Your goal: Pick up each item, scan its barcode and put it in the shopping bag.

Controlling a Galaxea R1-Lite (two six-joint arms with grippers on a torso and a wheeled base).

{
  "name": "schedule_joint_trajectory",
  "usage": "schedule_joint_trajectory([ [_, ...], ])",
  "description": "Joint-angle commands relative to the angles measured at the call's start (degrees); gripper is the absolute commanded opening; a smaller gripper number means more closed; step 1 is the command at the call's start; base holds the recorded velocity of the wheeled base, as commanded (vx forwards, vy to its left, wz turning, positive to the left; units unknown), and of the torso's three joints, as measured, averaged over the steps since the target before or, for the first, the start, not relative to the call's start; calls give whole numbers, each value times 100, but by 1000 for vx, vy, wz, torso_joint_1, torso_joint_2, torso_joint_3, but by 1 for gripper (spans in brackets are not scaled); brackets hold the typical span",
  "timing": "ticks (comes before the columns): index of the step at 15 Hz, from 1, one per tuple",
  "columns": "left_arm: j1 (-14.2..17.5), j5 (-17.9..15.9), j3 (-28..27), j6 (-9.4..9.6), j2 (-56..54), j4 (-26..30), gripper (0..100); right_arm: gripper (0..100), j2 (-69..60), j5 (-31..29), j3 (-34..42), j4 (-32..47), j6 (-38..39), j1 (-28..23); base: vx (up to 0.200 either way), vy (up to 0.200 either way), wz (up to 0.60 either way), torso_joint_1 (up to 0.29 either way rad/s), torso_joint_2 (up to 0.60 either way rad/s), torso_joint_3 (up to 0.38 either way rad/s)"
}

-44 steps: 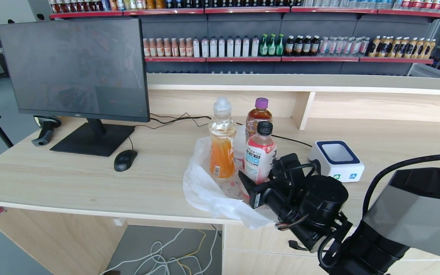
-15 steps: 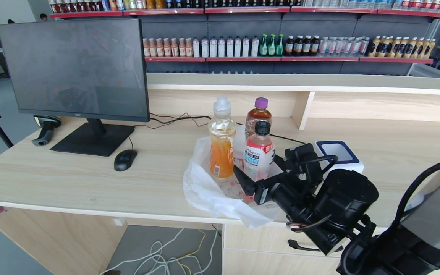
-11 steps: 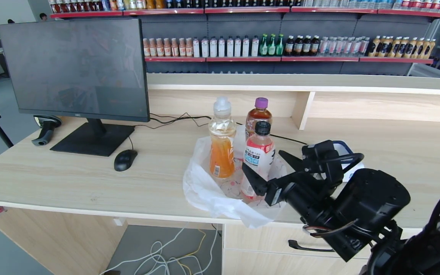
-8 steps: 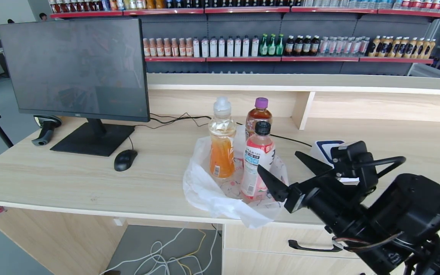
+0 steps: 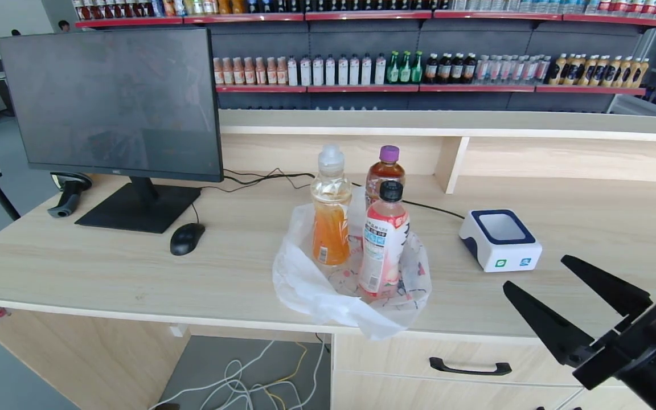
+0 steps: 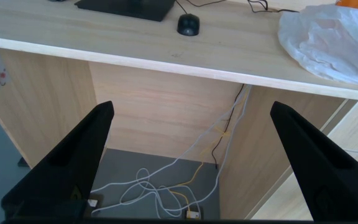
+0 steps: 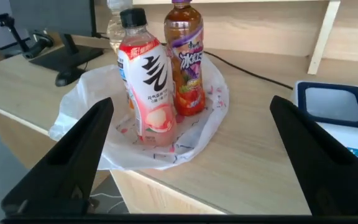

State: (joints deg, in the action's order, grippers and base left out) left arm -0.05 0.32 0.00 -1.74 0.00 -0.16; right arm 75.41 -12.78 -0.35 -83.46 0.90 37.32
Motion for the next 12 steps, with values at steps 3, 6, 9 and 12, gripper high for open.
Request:
schedule_joint_trajectory([
  [3, -4, 3, 0, -1, 0, -2, 100, 100, -2857, 12, 35, 3898, -108, 997, 0, 0, 0, 0, 0, 0],
  [6, 5, 3, 0, -19, 0, -2, 100, 100, -5265, 30, 18, 7194, -697, 1674, 0, 0, 0, 0, 0, 0],
  [9, 5, 3, 0, -28, 0, -2, 100, 100, -6627, 671, -140, 8434, -661, 1797, 0, 0, 0, 0, 0, 0],
  [12, 5, 3, 0, -19, 0, -2, 100, 100, -6715, 1357, 35, 8346, -240, 2087, 0, 0, 0, 0, 0, 0],
])
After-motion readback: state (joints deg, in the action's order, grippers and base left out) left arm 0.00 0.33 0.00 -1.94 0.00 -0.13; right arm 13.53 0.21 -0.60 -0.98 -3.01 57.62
